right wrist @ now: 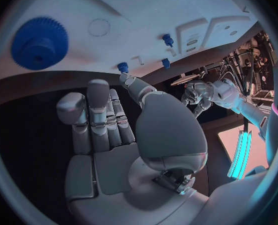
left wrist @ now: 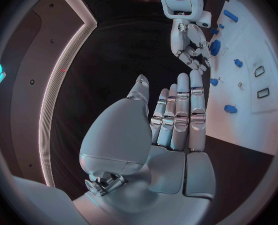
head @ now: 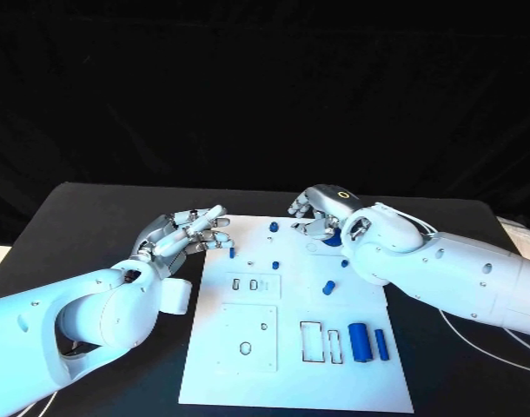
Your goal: Assemble the parts on the task board
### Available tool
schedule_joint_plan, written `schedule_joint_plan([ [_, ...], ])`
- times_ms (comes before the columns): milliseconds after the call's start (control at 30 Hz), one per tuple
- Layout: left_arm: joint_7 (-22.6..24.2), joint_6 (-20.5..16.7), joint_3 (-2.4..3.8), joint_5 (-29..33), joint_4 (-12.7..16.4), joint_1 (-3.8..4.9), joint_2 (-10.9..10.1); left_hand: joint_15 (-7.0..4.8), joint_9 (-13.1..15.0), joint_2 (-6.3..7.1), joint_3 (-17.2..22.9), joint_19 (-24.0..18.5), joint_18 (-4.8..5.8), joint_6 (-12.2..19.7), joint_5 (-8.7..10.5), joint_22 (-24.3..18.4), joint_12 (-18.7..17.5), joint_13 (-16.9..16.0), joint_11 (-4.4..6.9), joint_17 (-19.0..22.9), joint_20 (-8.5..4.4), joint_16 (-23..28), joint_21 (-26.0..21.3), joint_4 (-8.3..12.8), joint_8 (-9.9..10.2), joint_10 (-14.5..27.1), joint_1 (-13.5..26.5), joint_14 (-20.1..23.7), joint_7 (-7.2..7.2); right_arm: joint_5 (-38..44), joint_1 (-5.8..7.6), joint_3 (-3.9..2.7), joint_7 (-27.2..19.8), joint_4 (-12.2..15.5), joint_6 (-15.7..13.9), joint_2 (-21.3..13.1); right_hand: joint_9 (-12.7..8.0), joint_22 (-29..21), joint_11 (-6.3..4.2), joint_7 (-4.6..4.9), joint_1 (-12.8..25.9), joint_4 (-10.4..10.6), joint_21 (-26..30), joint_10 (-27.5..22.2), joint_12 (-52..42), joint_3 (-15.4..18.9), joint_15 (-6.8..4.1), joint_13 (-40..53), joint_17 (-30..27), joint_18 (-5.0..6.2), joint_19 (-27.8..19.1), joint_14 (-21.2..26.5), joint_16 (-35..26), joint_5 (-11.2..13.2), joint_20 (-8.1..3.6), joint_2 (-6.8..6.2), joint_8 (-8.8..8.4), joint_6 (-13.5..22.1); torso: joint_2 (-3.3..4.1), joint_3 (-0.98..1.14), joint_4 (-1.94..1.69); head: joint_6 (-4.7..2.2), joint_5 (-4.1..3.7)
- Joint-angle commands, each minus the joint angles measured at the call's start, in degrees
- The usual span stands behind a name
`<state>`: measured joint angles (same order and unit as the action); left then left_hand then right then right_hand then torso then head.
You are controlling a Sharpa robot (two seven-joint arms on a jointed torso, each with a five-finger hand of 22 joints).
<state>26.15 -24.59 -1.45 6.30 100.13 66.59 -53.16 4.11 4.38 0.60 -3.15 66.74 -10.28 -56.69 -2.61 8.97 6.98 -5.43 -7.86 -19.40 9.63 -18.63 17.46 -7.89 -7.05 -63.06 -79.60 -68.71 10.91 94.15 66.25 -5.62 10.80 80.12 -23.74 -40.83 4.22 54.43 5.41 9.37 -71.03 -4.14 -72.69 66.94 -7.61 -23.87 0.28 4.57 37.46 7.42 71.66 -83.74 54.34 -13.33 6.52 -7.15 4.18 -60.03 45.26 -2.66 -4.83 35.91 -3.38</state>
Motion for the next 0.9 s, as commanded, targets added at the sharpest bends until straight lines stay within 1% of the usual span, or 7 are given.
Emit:
schedule_joint_plan([
  [33, 0.2, 1.5, 0.06, 0.3, 0.1, 0.1, -0.1, -0.04, 0.0, -0.59, -0.1, 0.3, 0.07, 0.0, -0.18, 0.1, -0.2, 0.1, 0.09, -0.1, 0.2, -0.1, -0.1, 0.3, 0.4, 0.5, 0.1, 0.1, 0.23, -6.4, -0.08, -0.49, -0.2, 2.1, -2.1, -2.9, 0.0, 3.4, -1.08, -0.43, 1.2, 0.8, -2.0, 4.0, -1.4, 0.3, -0.69, 0.6, 3.8, -1.23, 1.9, -1.1, 3.2, -1.2, -0.53, -0.67, 0.06, -0.4, -0.28, 0.07, 0.76, -0.27, -0.18],
  [167, 0.2, 1.7, 0.05, 0.3, 0.0, 0.1, -0.2, -0.03, 0.0, -0.62, -0.1, 0.3, 0.06, 0.0, -0.17, 0.1, -0.2, 0.1, 0.1, -0.1, 0.2, -0.1, -0.1, 0.3, 0.4, 0.5, 0.0, 0.1, 0.21, -10.8, -0.14, -1.02, 0.7, 3.5, -0.8, -6.5, -0.4, 8.0, -2.29, -1.18, 2.5, 1.8, -4.7, 9.6, -3.7, 2.2, -1.73, 2.5, 9.5, -2.09, 4.4, -2.1, 8.0, -2.4, -1.55, -2.58, -0.6, 1.0, -0.46, 0.27, 1.32, -0.43, -0.26],
  [233, 0.2, 1.8, 0.05, 0.4, -0.1, 0.09, -0.1, -0.03, 0.0, -0.62, -0.1, 0.3, 0.06, 0.0, -0.17, 0.1, -0.2, 0.1, 0.1, -0.1, 0.2, -0.1, -0.1, 0.3, 0.4, 0.5, 0.0, 0.1, 0.21, -12.1, -0.25, -1.15, 1.7, 3.5, 0.4, -7.6, -0.4, 11.9, -3.06, -1.71, 3.0, 2.9, -6.9, 12.2, -6.1, 5.4, -2.4, 5.2, 14.5, -2.77, 6.3, -2.7, 12.2, -3.0, -2.3, -3.66, -0.41, 2.7, -0.52, 0.41, 1.51, -0.55, -0.22],
  [400, 0.1, 1.9, 0.04, 0.5, -0.3, 0.09, 0.0, -0.03, 0.0, -0.62, -0.1, 0.3, 0.06, 0.0, -0.17, 0.1, -0.2, 0.1, 0.1, -0.1, 0.2, -0.1, -0.1, 0.3, 0.4, 0.5, 0.0, 0.1, 0.21, -13.4, -0.52, -1.26, 3.2, 2.6, 3.0, -8.5, -0.2, 16.1, -3.14, -1.97, 0.9, 5.3, -9.3, 11.9, -11.6, 11.9, -2.51, 13.1, 21.6, -3.5, 7.9, -2.6, 18.0, -2.9, -2.52, -2.66, -0.32, 3.8, -0.56, 0.52, 1.64, -0.49, -0.23],
  [467, 0.1, 2.0, 0.04, 0.5, -0.4, 0.08, 0.0, -0.03, 0.0, -0.62, -0.1, 0.3, 0.06, 0.0, -0.17, 0.1, -0.2, 0.1, 0.1, -0.1, 0.2, -0.1, -0.1, 0.3, 0.4, 0.5, 0.0, 0.1, 0.21, -13.6, -0.64, -1.28, 3.6, 2.2, 3.8, -8.4, -0.2, 17.3, -3.03, -2.04, -0.8, 6.8, -10.0, 9.5, -14.7, 14.3, -2.47, 18.4, 23.3, -3.7, 8.2, -2.3, 19.6, -3.2, -2.42, -1.35, -0.21, 3.9, -0.48, 0.47, 1.57, -0.52, -0.23],
  [767, -0.1, 2.2, 0.03, 0.5, -0.7, 0.07, 0.2, -0.04, 0.0, -0.68, -0.1, 0.3, 0.06, -0.1, -0.18, 0.1, -0.2, 0.1, 0.12, -0.1, 0.2, -0.1, -0.1, 0.4, 0.4, 0.5, 0.0, 0.1, 0.16, -12.6, -1.37, -1.3, 4.5, 0.8, 5.6, -6.9, -0.1, 18.0, -3.15, -1.82, -2.8, 8.0, -10.4, 7.9, -17.1, 15.8, -2.31, 23.2, 24.4, -3.76, 8.2, -2.2, 20.5, -3.4, -2.26, -1.02, -0.22, 3.9, -0.47, 0.42, 1.41, -0.26, -0.37],
  [900, -0.2, 2.2, 0.03, 0.5, -0.7, 0.07, 0.2, -0.05, 0.0, -0.71, -0.1, 0.3, 0.06, -0.1, -0.18, 0.1, -0.2, 0.1, 0.13, -0.2, 0.2, -0.1, -0.1, 0.4, 0.4, 0.4, 0.0, 0.1, 0.15, -11.9, -1.75, -1.3, 5.5, -0.4, 6.2, -5.9, -0.2, 18.2, -3.16, -1.82, -3.4, 8.2, -10.5, 7.7, -17.9, 16.0, -2.32, 24.6, 25.3, -3.79, 8.3, -2.3, 21.2, -3.3, -2.26, -0.86, -0.26, 4.0, -0.45, 0.37, 1.58, -0.45, -0.13],
])
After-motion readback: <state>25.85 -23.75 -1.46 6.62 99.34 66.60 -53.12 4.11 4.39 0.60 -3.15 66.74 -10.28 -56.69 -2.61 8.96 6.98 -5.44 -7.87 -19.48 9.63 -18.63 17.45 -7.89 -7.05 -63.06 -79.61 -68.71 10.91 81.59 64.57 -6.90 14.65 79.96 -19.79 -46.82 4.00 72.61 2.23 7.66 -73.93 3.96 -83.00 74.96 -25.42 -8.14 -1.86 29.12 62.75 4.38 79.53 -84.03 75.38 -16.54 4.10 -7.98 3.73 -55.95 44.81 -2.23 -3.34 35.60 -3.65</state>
